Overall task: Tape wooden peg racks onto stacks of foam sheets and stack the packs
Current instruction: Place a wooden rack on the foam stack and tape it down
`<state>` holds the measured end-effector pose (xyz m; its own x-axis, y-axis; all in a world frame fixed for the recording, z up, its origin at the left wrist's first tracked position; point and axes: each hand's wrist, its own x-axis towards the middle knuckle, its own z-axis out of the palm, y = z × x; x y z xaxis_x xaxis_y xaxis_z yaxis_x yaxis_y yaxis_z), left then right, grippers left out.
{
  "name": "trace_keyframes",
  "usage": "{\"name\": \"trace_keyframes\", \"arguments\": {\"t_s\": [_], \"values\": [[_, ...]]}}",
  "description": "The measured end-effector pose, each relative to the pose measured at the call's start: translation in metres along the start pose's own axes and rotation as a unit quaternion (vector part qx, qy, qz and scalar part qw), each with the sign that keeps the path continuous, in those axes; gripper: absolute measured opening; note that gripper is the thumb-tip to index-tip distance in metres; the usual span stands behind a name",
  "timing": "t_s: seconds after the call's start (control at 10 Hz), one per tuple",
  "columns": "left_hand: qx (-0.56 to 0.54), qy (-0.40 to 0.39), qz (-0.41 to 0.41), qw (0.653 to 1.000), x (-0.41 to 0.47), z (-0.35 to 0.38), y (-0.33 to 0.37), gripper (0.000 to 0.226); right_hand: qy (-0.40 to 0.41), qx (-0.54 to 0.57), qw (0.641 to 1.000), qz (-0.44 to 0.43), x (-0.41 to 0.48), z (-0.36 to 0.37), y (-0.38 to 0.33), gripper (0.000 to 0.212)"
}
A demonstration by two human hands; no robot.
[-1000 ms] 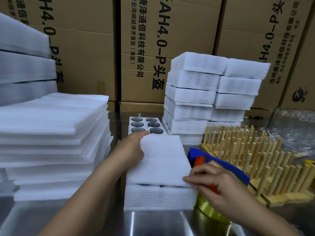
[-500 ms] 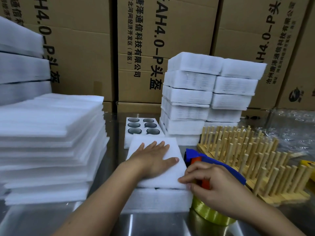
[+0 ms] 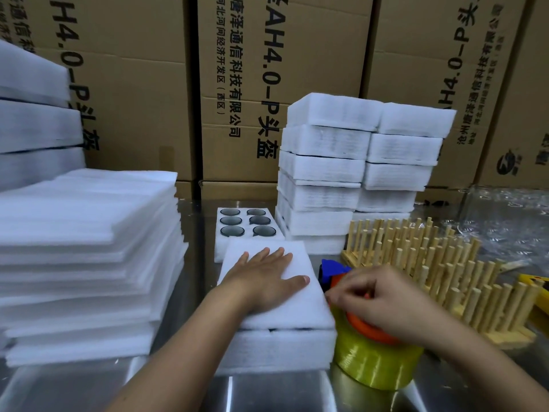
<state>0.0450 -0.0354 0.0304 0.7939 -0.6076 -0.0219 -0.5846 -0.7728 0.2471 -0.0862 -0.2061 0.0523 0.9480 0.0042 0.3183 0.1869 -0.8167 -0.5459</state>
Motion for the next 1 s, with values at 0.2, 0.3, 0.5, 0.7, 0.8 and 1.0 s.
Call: {"name": "trace_keyframes", "arguments": {"t_s": [0.2,0.3,0.5,0.7,0.8,1.0], "values": [[-0.003,0.003,0.002,1.0,-0.001,-0.001,-0.001,0.07,0.15,-0.352,0.904,0.193,0.055,-0.044,0.048,0.037],[-0.006,0.005,0.002,1.0,-0.001,0.0,-0.001,0.07,0.109,-0.383,0.893,0.21,0.068,-0.041,0.063,0.032],[-0.01,0.004,0.0,1.0,-0.001,-0.001,-0.001,0.07,0.122,-0.3,0.93,0.173,0.075,-0.033,0.064,0.02],[-0.012,0.0,0.001,1.0,-0.002,-0.002,-0.001,0.069,0.153,-0.18,0.966,0.102,0.081,-0.035,0.046,0.02],[-0.008,0.002,0.004,1.0,-0.003,-0.003,-0.001,0.063,0.168,-0.095,0.98,0.043,0.08,-0.036,0.022,0.015],[-0.01,0.006,0.01,1.0,-0.001,-0.002,-0.003,0.056,0.201,0.0,0.979,-0.045,0.057,-0.032,-0.041,0.007]]}}
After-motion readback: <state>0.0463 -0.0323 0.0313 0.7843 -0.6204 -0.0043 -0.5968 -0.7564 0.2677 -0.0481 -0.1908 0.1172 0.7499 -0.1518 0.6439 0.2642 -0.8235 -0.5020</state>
